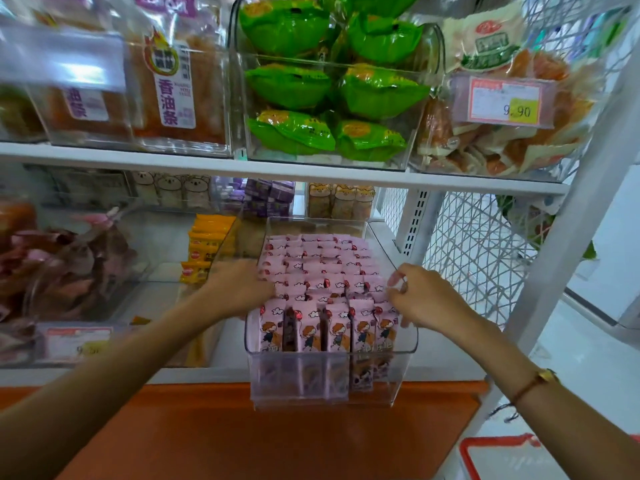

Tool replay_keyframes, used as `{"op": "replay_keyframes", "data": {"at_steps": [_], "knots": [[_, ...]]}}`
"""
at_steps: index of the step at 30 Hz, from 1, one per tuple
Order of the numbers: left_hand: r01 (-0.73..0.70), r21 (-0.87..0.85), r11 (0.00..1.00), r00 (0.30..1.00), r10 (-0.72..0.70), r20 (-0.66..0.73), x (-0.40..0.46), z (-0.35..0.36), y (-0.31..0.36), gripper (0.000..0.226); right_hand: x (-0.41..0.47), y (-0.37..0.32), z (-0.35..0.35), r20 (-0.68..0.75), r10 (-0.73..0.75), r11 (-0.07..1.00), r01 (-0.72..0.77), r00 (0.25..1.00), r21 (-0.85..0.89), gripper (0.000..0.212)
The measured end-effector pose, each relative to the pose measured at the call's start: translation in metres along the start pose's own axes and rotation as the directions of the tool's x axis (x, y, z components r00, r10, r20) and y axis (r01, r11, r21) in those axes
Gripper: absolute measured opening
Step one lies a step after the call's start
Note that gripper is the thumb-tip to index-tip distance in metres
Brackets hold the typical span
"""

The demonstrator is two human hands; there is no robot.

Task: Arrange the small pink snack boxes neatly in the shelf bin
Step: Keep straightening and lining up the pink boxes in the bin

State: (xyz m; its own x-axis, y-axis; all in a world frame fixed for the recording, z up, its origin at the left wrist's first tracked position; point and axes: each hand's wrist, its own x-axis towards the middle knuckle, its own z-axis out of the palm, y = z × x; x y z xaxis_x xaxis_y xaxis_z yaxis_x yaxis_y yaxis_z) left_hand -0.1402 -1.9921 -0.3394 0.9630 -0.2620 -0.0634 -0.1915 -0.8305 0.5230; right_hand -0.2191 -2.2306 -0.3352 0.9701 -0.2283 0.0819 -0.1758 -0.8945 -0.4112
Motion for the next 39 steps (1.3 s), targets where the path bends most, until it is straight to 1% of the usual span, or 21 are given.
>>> {"op": "replay_keyframes", "data": {"at_steps": [2,4,6,8,11,15,19,23,25,27,28,29,30,31,32,33,34,35,36,37,39], "knots": [[0.028,-0.12,0.992,0.995,-0.04,-0.093,0.003,0.007,-0.006,0.023,0.0,0.002,0.004,-0.067,-0.016,1.0,0.016,0.998,-0.001,0.009],[0.064,-0.274,0.96,0.985,-0.104,-0.136,0.002,0.009,-0.007,0.021,-0.001,0.005,0.007,-0.166,-0.055,0.998,0.056,0.985,0.002,0.015],[0.072,-0.347,0.935,0.976,-0.138,-0.17,0.001,0.009,-0.005,0.02,-0.003,0.006,0.009,-0.21,-0.082,0.995,0.091,0.974,0.036,0.017],[0.066,-0.385,0.921,0.969,-0.151,-0.196,0.002,0.005,-0.001,0.021,-0.003,0.008,0.007,-0.225,-0.077,0.99,0.101,0.971,0.096,0.014],[-0.004,-0.411,0.912,0.971,-0.094,-0.219,0.006,-0.008,0.007,0.025,0.003,0.01,-0.005,-0.263,-0.059,0.978,0.109,0.963,0.177,0.017],[-0.084,-0.377,0.922,0.964,-0.022,-0.266,0.022,-0.026,0.026,0.036,0.025,0.007,-0.022,-0.33,-0.077,0.973,0.143,0.941,0.182,0.017],[-0.127,-0.37,0.92,0.97,0.038,-0.238,0.035,-0.015,0.03,0.038,0.048,0.013,-0.012,-0.322,-0.081,0.985,0.126,0.943,0.121,0.018],[-0.108,-0.358,0.927,0.975,0.028,-0.221,0.041,0.001,0.027,0.026,0.057,0.025,0.003,-0.296,-0.078,0.995,0.091,0.952,0.029,0.017],[-0.091,-0.347,0.933,0.979,0.021,-0.201,0.044,0.004,0.025,0.023,0.054,0.031,0.008,-0.28,-0.051,0.996,0.069,0.959,0.056,0.018],[-0.089,-0.354,0.931,0.983,0.024,-0.185,0.044,0.005,0.021,0.02,0.046,0.029,0.01,-0.234,-0.011,0.998,0.027,0.972,0.064,0.025],[-0.1,-0.36,0.928,0.983,0.037,-0.179,0.043,0.006,0.018,0.018,0.041,0.026,0.01,-0.233,-0.013,0.999,0.021,0.972,0.028,0.03],[-0.111,-0.366,0.924,0.984,0.05,-0.172,0.041,0.007,0.016,0.018,0.034,0.022,0.01,-0.281,-0.045,0.999,0.035,0.959,-0.042,0.038],[-0.119,-0.371,0.921,0.984,0.06,-0.166,0.039,0.008,0.014,0.019,0.026,0.016,0.011,-0.361,-0.117,0.99,0.079,0.925,-0.117,0.043],[-0.116,-0.384,0.916,0.986,0.059,-0.156,0.036,0.01,0.012,0.019,0.016,0.009,0.012,-0.432,-0.219,0.973,0.162,0.875,-0.166,0.047],[-0.108,-0.403,0.909,0.987,0.051,-0.15,0.034,0.013,0.008,0.016,0.003,0.002,0.014,-0.437,-0.318,0.947,0.265,0.841,-0.18,0.048],[-0.095,-0.412,0.906,0.988,0.037,-0.147,0.03,0.015,0.004,0.013,-0.009,-0.003,0.019,-0.363,-0.392,0.92,0.353,0.845,-0.172,0.05],[-0.088,-0.408,0.909,0.989,0.03,-0.146,0.027,0.018,-0.001,0.011,-0.02,-0.007,0.026,-0.234,-0.433,0.9,0.405,0.87,-0.162,0.053],[-0.081,-0.396,0.915,0.99,0.028,-0.14,0.024,0.02,-0.006,0.01,-0.027,-0.006,0.035,-0.089,-0.44,0.89,0.422,0.893,-0.172,0.054],[-0.084,-0.38,0.921,0.99,0.036,-0.134,0.022,0.022,-0.009,0.009,-0.031,-0.002,0.043,0.006,-0.439,0.88,0.431,0.898,-0.198,0.05],[-0.09,-0.363,0.928,0.991,0.047,-0.124,0.019,0.023,-0.011,0.008,-0.032,0.002,0.047,0.039,-0.443,0.872,0.441,0.896,-0.214,0.044],[-0.097,-0.337,0.936,0.99,0.056,-0.128,0.015,0.022,-0.011,0.014,-0.031,0.004,0.047,0.019,-0.451,0.878,0.447,0.892,-0.174,0.035]]}}
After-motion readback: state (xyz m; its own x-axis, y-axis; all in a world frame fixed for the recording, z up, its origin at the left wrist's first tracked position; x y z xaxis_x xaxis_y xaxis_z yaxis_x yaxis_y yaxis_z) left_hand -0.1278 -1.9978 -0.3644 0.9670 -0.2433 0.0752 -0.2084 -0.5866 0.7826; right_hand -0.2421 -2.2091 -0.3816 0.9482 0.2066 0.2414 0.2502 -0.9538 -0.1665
